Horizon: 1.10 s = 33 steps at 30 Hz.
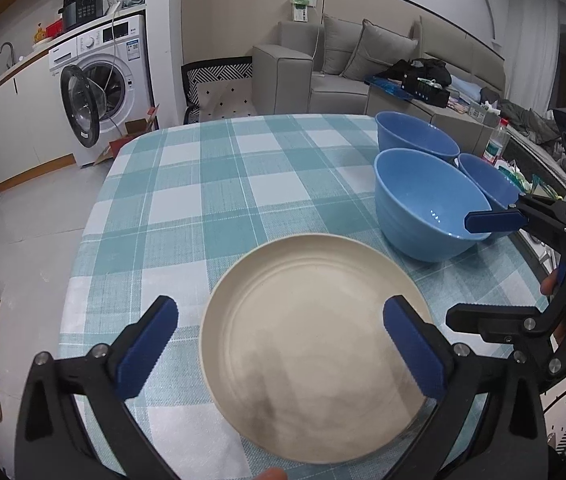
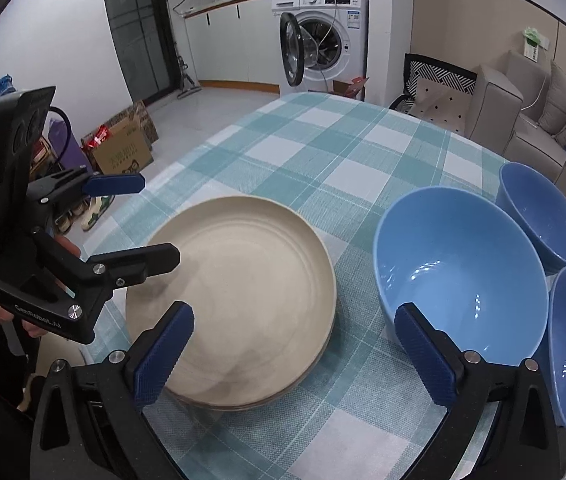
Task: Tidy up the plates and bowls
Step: 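Open both grippers to release the smaller cream plate, then pull both tools back from the plates and move toward the blue bowls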
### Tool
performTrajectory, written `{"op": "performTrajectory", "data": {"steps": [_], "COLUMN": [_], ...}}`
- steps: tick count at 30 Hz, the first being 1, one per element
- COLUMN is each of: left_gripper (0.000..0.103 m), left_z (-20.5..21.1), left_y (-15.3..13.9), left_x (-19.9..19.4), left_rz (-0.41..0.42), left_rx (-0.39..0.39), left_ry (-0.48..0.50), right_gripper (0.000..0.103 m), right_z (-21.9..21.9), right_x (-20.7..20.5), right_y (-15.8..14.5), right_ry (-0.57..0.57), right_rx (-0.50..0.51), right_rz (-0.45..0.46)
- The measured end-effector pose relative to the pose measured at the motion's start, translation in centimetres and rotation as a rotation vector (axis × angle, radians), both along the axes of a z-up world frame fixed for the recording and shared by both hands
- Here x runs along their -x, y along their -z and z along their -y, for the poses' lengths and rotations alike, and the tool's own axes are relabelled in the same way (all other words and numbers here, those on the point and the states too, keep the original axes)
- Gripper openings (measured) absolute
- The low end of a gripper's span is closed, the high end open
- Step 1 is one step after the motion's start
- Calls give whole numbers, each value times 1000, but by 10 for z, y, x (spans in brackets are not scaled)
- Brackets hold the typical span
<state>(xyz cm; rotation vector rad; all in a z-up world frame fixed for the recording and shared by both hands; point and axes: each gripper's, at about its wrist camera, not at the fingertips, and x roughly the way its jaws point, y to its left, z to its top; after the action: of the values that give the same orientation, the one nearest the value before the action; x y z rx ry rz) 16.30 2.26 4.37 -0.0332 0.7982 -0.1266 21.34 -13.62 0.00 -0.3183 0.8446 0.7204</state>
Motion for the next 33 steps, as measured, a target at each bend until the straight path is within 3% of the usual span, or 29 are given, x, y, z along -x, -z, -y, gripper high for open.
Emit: {"op": "performTrajectory", "data": {"steps": [15,33], "left_gripper": [103,103], "left_z": [7,22], "left_y": [-32,-65], "left_x": [0,-22], "left_rz": [81,162], "left_rx": [17,13], "left_ry": [-5,-2], "right_gripper": [102,102], "right_z": [27,88], "right_x": [11,2], "right_y": [-37,-85], "right_ry": [55,235], "right_rx": [-52,-102], "right_rz": [74,149]}}
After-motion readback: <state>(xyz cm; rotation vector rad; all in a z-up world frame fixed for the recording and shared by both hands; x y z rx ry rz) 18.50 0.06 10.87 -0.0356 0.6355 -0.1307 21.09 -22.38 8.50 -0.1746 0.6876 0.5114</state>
